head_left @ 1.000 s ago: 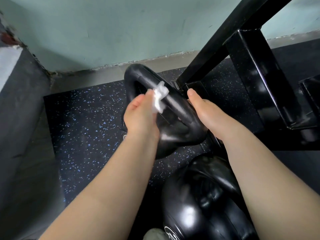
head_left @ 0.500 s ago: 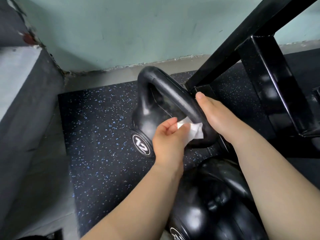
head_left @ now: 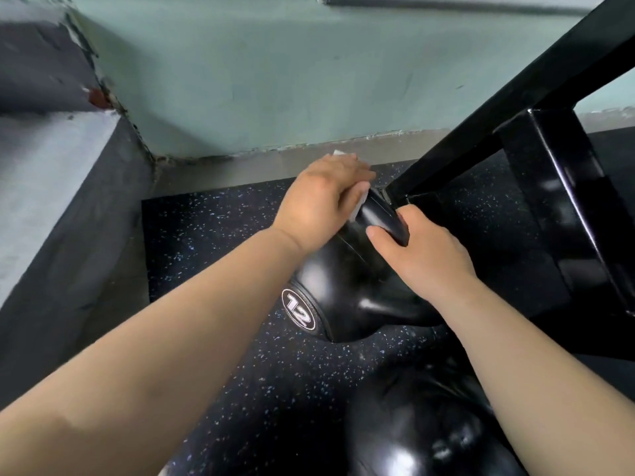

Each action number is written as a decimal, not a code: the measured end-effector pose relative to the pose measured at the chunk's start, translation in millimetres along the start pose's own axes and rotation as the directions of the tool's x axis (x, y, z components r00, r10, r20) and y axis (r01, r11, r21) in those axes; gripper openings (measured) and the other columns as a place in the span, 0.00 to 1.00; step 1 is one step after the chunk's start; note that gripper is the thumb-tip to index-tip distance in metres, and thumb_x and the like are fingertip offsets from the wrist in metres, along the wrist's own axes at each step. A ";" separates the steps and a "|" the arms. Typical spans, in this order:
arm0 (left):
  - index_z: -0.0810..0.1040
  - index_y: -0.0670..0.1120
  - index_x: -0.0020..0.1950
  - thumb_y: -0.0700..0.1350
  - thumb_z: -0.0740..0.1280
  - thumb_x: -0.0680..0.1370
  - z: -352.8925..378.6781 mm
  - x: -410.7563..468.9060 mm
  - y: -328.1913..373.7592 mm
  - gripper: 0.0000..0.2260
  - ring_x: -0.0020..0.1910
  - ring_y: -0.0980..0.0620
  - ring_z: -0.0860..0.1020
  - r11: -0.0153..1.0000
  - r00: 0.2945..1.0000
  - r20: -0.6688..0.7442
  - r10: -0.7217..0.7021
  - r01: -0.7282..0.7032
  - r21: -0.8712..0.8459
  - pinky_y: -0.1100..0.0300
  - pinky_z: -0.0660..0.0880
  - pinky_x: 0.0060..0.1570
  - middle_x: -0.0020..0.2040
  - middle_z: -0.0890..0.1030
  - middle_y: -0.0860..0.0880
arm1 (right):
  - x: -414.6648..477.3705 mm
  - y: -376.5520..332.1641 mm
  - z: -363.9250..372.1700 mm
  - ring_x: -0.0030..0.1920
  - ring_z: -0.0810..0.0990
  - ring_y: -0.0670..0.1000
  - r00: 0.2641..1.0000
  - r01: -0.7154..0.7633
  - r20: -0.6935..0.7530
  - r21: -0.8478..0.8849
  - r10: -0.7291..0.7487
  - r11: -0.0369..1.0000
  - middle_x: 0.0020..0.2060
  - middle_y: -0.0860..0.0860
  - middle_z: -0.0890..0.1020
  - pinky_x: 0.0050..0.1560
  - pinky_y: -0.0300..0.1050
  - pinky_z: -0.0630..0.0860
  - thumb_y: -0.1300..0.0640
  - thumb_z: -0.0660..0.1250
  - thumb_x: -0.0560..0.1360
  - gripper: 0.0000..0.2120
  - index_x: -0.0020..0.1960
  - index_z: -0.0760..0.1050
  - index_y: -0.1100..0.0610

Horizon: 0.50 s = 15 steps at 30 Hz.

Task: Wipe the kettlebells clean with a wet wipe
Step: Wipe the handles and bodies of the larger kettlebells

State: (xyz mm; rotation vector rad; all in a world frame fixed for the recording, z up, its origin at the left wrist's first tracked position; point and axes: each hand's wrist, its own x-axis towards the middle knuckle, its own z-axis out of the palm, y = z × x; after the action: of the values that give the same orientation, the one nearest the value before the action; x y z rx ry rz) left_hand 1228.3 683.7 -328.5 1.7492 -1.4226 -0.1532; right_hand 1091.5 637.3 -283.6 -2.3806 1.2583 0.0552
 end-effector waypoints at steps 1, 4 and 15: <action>0.79 0.39 0.54 0.46 0.56 0.76 -3.2 2.9 -3.3 0.17 0.60 0.44 0.75 1.000 1.000 0.016 -0.005 0.005 -0.003 0.63 0.61 0.62 0.56 0.80 0.40 | 0.6 0.3 1.1 0.36 0.72 0.52 1.000 0.009 -0.014 -0.014 -0.009 1.000 0.33 0.46 0.73 0.35 0.45 0.64 0.41 0.56 0.73 0.15 0.48 0.66 0.52; 0.77 0.43 0.56 0.46 0.55 0.78 -12.6 15.7 -16.2 0.15 0.59 0.46 0.75 0.985 0.984 0.073 -0.160 0.163 -0.047 0.63 0.63 0.56 0.57 0.80 0.43 | 2.2 1.5 3.1 0.40 0.73 0.54 0.999 0.026 -0.034 -0.037 -0.027 0.999 0.35 0.48 0.74 0.40 0.46 0.66 0.40 0.56 0.73 0.18 0.51 0.66 0.54; 0.78 0.43 0.50 0.41 0.60 0.78 -2.9 -7.0 -58.2 0.07 0.26 0.62 0.76 0.318 0.653 0.345 -0.674 0.679 -0.662 0.68 0.71 0.30 0.28 0.80 0.56 | 5.8 2.9 6.2 0.41 0.71 0.53 0.996 0.026 -0.081 -0.100 -0.034 0.995 0.39 0.48 0.75 0.42 0.45 0.64 0.37 0.54 0.71 0.23 0.57 0.66 0.53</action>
State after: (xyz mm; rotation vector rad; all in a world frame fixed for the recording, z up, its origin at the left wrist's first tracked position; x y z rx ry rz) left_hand 1270.9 690.4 -368.3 1.4592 -0.3390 -1.0694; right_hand 1093.7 634.0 -291.6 -2.5088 1.2847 0.0094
